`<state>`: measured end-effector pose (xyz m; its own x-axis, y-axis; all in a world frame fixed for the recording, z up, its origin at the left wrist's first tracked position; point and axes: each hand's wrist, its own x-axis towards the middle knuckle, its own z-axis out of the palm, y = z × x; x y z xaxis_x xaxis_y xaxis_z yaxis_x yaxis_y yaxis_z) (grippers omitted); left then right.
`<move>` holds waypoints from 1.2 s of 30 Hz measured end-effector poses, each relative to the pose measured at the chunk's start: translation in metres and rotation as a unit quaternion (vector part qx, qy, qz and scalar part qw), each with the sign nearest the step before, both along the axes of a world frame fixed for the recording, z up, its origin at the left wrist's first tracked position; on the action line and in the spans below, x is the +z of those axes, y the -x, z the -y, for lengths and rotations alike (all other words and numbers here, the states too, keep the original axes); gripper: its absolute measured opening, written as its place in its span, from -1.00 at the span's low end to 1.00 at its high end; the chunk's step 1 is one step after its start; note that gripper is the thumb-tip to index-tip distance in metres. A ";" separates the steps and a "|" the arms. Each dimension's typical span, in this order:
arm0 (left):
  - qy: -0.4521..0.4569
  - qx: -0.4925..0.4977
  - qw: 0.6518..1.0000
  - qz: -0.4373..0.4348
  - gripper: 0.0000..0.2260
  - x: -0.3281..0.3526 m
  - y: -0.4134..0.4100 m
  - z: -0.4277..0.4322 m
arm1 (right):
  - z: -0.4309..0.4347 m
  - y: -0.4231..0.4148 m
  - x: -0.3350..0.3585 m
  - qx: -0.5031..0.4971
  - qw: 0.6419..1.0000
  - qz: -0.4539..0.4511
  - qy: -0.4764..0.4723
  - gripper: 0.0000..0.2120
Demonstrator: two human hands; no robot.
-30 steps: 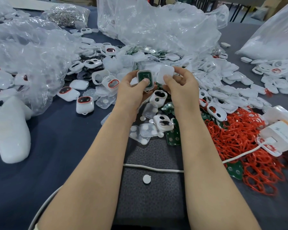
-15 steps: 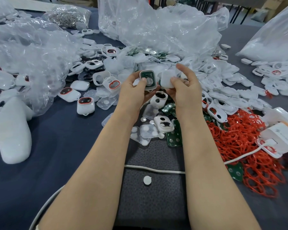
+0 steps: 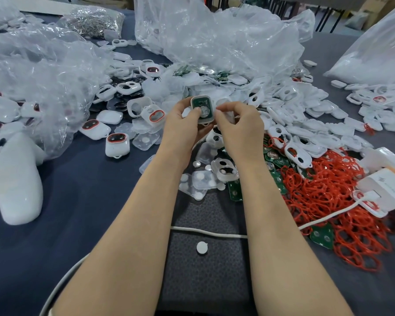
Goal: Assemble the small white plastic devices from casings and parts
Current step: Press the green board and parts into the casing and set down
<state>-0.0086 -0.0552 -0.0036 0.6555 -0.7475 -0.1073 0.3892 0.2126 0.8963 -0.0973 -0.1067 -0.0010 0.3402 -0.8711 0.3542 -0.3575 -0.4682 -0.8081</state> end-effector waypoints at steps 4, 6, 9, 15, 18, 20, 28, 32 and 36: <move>-0.007 -0.003 1.000 0.029 -0.78 -0.002 0.000 -0.001 | 0.000 0.000 0.000 0.003 1.000 -0.005 0.007 -0.89; -0.008 -0.006 0.999 0.042 -0.79 -0.004 0.000 -0.001 | 0.000 -0.001 0.000 0.000 1.000 0.000 -0.001 -0.91; -0.004 -0.011 0.998 0.056 -0.78 -0.006 -0.001 0.001 | 0.000 -0.002 -0.001 -0.006 1.000 0.006 -0.010 -0.93; -0.004 -0.014 0.996 0.092 -0.80 -0.008 0.000 0.000 | 0.000 -0.004 -0.004 -0.020 1.000 0.013 -0.008 -0.92; -0.012 -0.006 0.989 0.145 -0.78 -0.008 0.002 -0.001 | 0.000 -0.005 -0.005 -0.024 1.000 0.013 -0.009 -0.89; -0.015 0.000 0.985 0.170 -0.78 -0.008 0.003 0.000 | -0.001 -0.006 -0.005 -0.026 1.000 0.015 -0.009 -0.89; -0.008 0.003 0.990 0.141 -0.81 -0.011 0.003 0.001 | -0.002 -0.006 -0.004 0.006 1.000 -0.009 -0.007 -0.78; -0.003 -0.021 0.991 0.132 -0.78 -0.011 0.004 0.001 | 0.000 -0.006 -0.003 0.000 1.000 0.002 -0.029 -0.80; -0.023 -0.026 0.983 0.183 -0.76 -0.012 0.004 0.002 | 0.001 -0.007 -0.004 -0.004 0.999 0.000 -0.040 -0.81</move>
<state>-0.0131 -0.0572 -0.0151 0.6173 -0.7812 0.0936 0.0491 0.1570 0.9864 -0.0903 -0.1082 -0.0053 0.3334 -0.8994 0.2828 -0.3602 -0.3988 -0.8434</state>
